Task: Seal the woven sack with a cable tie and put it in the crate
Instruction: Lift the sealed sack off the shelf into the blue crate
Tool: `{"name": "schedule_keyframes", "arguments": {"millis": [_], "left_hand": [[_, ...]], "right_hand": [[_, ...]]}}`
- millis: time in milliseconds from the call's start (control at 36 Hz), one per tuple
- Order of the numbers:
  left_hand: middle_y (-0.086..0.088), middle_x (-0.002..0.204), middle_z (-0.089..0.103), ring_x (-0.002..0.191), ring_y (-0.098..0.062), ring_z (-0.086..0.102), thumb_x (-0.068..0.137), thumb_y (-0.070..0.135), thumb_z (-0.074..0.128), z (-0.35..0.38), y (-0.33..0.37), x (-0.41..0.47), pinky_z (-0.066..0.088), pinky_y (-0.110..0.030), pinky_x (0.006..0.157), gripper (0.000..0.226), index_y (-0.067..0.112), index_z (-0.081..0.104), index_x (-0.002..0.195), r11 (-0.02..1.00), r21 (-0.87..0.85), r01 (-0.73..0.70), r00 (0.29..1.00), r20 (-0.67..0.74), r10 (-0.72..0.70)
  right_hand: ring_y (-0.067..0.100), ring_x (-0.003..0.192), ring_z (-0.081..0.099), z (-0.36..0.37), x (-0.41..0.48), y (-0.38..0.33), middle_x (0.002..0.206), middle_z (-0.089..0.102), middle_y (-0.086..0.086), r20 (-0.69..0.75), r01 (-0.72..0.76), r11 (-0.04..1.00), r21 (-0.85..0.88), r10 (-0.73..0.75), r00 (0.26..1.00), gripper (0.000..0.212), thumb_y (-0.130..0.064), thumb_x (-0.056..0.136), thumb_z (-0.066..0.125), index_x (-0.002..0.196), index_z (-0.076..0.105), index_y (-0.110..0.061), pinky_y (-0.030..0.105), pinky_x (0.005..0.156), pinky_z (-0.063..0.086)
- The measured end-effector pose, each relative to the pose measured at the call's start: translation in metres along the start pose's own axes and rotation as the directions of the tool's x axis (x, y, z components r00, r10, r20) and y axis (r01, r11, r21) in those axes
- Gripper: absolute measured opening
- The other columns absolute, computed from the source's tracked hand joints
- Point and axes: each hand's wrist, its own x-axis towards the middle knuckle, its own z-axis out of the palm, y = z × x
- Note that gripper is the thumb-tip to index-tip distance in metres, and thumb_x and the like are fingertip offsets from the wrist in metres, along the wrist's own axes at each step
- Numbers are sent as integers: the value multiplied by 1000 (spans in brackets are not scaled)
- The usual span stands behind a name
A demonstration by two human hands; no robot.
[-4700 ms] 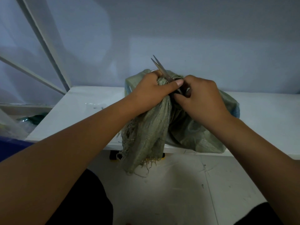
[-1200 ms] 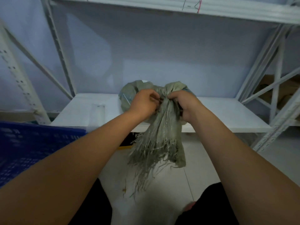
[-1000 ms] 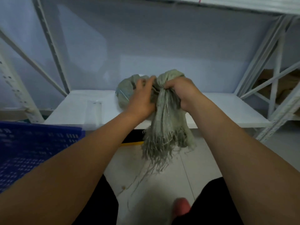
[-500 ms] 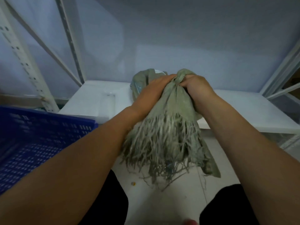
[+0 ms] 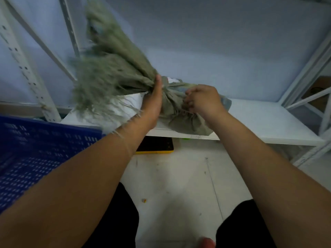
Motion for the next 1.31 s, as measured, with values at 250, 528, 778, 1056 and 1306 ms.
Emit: {"name": "schedule_keyframes", "arguments": {"millis": [250,528,778,1056,1306], "left_hand": [[-10,118,71,103,-30,70,84,74,48,8,21,-16,51,-58,95,72,18,63,128,905,-407,128,987,-42,-158],[-24,120,67,114,-40,62,94,60,38,9,28,-19,45,-56,103,66,6,65,121,766,-587,260,959,249,-134],[-28,129,61,120,-43,59,96,46,35,22,42,-42,49,-52,100,63,1,57,134,719,-622,310,909,416,-32],[-24,109,69,101,-40,67,97,48,35,31,60,-63,53,-50,94,58,1,65,112,753,-603,264,855,508,108],[-20,93,71,89,-37,69,97,48,37,31,72,-73,54,-46,91,53,3,67,95,755,-620,215,870,472,140]], "right_hand": [[24,112,56,-19,17,30,121,55,1,32,34,864,-503,-21,999,57,-22,83,69,137,49,-23,29,85,48],[23,153,12,1,11,44,167,-9,4,370,241,839,-487,-51,928,140,-32,68,91,158,-15,-20,26,113,22],[23,151,17,11,9,35,166,2,3,308,315,885,-342,-211,928,147,-36,61,94,158,-16,-20,37,122,25],[23,125,59,-10,-18,14,148,51,0,-146,517,721,-461,-637,757,95,-45,83,68,158,13,-27,41,96,51],[34,102,50,-11,-20,2,117,54,14,-173,372,470,-801,-775,608,68,-40,79,59,144,52,-21,39,83,34]]}}
